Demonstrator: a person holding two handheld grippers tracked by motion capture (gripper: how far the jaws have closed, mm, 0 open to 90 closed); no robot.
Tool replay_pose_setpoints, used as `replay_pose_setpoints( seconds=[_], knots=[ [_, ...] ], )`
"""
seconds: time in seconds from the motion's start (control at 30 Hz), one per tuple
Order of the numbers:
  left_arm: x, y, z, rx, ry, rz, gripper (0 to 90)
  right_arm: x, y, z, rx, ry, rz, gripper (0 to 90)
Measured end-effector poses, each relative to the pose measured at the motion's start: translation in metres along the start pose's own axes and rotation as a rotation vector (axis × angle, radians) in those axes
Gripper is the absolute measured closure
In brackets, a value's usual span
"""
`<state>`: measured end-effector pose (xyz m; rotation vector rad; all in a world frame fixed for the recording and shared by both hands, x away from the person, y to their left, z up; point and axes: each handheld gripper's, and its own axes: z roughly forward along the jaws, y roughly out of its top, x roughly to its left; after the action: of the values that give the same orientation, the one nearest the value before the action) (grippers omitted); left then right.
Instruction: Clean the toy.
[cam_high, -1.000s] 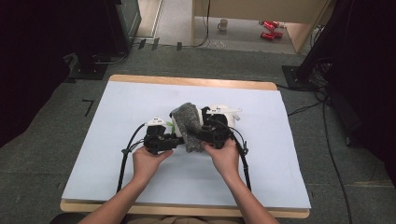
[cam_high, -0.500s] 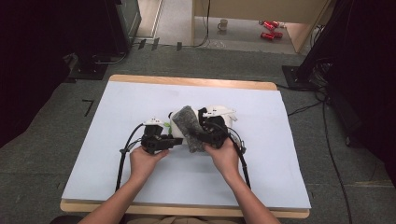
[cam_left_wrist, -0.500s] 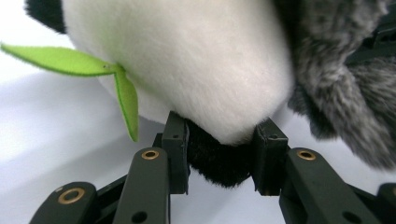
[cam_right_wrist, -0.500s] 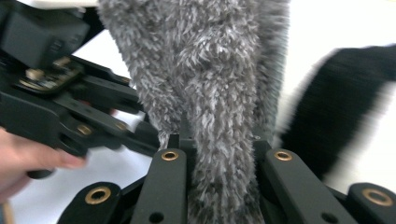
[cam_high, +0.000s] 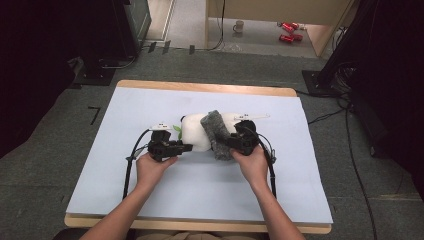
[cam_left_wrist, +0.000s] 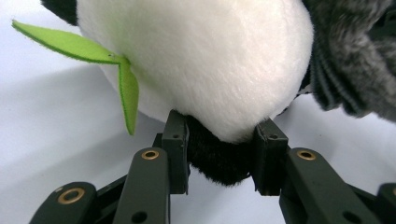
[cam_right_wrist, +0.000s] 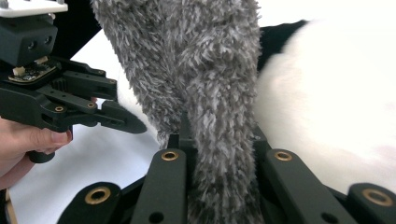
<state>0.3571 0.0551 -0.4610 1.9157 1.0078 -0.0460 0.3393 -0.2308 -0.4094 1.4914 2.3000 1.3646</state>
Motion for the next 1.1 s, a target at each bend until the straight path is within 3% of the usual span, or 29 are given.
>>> replay_pose_setpoints(
  seconds=[0.47, 0.77, 0.9, 1.07, 1.1],
  knots=[
    [0.004, 0.004, 0.001, -0.010, -0.012, 0.009, 64.3, -0.040, -0.004, -0.034, -0.064, -0.023, 0.111, 77.1],
    [0.007, 0.004, 0.002, -0.009, -0.016, 0.011, 64.2, -0.059, -0.010, -0.045, -0.081, -0.062, 0.165, 76.9],
    [0.008, 0.003, 0.002, -0.008, -0.012, 0.018, 64.2, -0.068, -0.016, -0.047, -0.083, -0.044, 0.207, 76.6],
    [0.012, 0.002, 0.003, -0.004, -0.001, 0.013, 63.9, -0.076, -0.022, -0.046, -0.055, -0.134, 0.188, 76.7],
    [0.013, 0.002, 0.003, -0.004, -0.005, 0.009, 63.9, -0.079, -0.024, -0.045, -0.050, -0.135, 0.196, 76.7]
  ],
)
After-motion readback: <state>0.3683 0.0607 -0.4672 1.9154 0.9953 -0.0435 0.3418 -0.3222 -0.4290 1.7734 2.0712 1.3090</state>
